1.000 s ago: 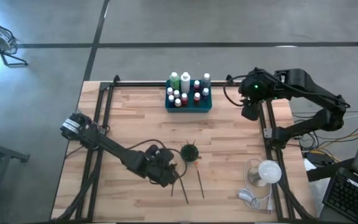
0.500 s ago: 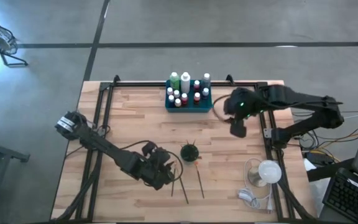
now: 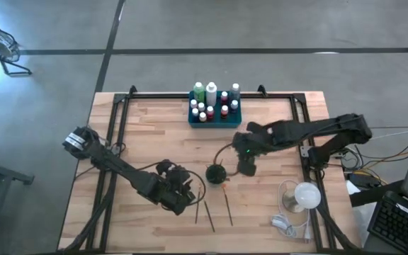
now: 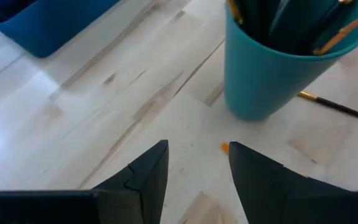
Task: Pick & Place Paint Supplies
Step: Adjust the green cup
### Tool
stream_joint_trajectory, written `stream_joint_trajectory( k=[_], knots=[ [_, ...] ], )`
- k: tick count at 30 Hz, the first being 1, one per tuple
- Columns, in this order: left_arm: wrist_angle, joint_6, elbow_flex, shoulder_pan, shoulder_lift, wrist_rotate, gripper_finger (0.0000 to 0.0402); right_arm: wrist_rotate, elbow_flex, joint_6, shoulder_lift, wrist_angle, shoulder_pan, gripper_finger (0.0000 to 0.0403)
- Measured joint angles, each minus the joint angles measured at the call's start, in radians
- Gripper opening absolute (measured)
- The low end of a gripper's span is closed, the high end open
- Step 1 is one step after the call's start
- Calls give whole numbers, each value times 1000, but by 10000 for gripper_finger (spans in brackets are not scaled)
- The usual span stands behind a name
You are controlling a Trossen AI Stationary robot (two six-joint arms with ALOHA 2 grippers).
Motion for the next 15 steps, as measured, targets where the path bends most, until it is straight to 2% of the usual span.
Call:
stream_joint_trajectory(
  k=[4,10,15],
  knots=[
    [-10,-24,-26,-1,0,3,174,17,0,36,70,0,3,189],
    [8,-32,-86,-5,-21,17,174,-37,1,74,131,46,12,203],
    [68,12,-134,3,-61,27,174,-84,1,124,140,107,16,196]
  ],
)
